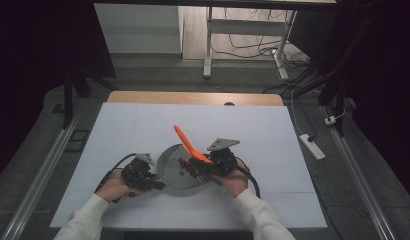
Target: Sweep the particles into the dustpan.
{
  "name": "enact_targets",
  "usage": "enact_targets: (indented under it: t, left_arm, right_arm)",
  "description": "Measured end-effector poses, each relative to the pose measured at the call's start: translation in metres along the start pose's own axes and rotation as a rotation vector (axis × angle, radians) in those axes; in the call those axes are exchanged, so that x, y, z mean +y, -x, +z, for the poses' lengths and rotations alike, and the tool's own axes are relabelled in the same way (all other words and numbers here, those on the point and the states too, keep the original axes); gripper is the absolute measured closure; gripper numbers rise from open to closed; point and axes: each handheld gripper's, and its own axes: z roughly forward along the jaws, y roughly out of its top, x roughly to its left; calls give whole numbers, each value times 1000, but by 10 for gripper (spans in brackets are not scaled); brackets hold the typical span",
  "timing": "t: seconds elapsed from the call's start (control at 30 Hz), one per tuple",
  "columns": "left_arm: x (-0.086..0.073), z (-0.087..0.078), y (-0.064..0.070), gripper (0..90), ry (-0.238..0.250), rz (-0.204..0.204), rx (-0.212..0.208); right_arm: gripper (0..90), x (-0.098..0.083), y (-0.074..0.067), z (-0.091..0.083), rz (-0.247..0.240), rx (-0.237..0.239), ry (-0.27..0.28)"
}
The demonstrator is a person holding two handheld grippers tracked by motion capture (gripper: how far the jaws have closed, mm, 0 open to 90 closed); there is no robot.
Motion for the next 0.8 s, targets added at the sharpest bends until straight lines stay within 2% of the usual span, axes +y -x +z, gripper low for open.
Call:
enact_targets:
  t: [0.03,0.07,0.17,0.27,0.37,0.43,0.47,0.57,0.7,0.8]
  left_arm:
    - [0,0,0,611,1,-1,0]
    - [0,0,0,611,-1,1,0]
    - [0,0,0,610,-2,1,0]
    - [0,0,0,611,-3,1,0]
    - [0,0,0,611,-2,0,1]
    - [0,0,0,611,-2,0,1]
    - [0,0,0,610,-1,1,4]
    - [0,0,0,611,-1,0,3]
    - [0,0,0,611,-1,0,2]
    - [0,0,-1,611,-3,-1,1]
  right_arm:
    - [698,3,-1,-2,2,45,35]
    - [698,4,1,-5,15,58,58]
    - [698,6,6,-11,30,44,83]
    - [698,5,18,-21,41,-44,86]
    - [698,4,28,-24,16,-136,63]
    - [698,3,31,-24,17,-148,62]
    - [698,3,42,-21,34,-164,63]
    - [698,3,50,-15,28,-191,58]
    - [698,3,59,-2,60,-176,51]
    - [698,3,55,5,45,-155,31]
